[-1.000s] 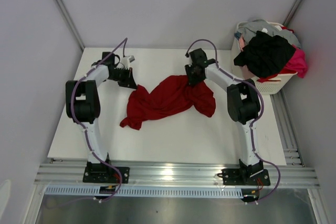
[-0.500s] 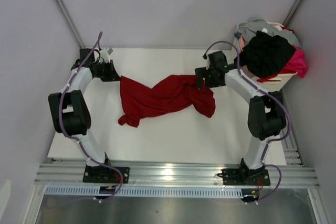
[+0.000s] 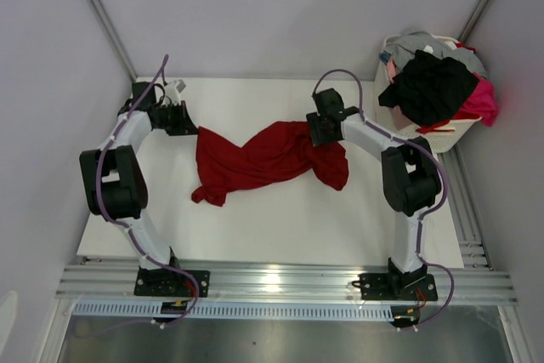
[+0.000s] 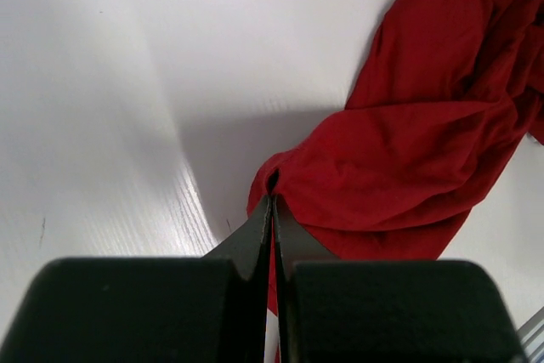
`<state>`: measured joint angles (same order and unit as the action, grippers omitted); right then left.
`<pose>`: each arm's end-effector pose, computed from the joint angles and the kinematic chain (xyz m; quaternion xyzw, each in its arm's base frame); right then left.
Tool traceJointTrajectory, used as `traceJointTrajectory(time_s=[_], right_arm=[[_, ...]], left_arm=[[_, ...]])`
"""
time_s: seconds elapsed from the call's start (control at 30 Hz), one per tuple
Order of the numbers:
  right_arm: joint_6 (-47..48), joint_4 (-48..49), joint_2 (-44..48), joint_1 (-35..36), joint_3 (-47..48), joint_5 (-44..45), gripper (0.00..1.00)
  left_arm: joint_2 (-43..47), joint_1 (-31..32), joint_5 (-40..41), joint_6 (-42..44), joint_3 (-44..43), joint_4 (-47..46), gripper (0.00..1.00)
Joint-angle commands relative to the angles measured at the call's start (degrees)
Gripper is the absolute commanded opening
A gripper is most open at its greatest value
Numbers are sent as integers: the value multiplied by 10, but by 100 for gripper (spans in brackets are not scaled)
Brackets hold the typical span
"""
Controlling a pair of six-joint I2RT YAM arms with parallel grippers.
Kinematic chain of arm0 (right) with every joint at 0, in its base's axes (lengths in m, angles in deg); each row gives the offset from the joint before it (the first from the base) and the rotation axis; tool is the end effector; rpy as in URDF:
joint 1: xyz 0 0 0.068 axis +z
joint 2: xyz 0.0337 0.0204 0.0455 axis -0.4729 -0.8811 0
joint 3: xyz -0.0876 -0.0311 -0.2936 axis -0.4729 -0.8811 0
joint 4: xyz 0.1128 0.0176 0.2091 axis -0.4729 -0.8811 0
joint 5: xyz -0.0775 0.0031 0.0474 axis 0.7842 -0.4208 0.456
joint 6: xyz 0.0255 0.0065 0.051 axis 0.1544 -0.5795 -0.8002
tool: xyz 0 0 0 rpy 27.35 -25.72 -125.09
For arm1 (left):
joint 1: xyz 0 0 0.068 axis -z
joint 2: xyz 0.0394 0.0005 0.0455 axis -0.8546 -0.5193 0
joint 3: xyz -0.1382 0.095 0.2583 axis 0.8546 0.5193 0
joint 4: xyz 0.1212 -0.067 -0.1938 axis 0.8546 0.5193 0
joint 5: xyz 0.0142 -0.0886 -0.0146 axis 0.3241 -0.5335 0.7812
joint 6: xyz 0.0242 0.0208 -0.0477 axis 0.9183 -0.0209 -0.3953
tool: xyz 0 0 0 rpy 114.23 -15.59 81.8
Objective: Fold and stack the t-shirts
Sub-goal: Flatten out the tshirt
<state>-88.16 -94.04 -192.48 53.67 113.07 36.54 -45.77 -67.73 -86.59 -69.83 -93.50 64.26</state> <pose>0.3914 0.1780 0.2407 -0.1509 0.9414 -0.0120 0.3015 0.3827 0.0367 0.2740 0.0640 0.9102 -0.2557 0.3195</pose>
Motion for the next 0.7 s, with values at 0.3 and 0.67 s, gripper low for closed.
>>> traceJointTrajectory(time_s=[0.3, 0.67], right_arm=[[-32, 25, -49, -2, 79, 27, 68], [-42, 7, -49, 1, 69, 84, 19]], left_arm=[[-8, 1, -37, 4, 1, -15, 0], [-7, 1, -36, 4, 2, -13, 0]])
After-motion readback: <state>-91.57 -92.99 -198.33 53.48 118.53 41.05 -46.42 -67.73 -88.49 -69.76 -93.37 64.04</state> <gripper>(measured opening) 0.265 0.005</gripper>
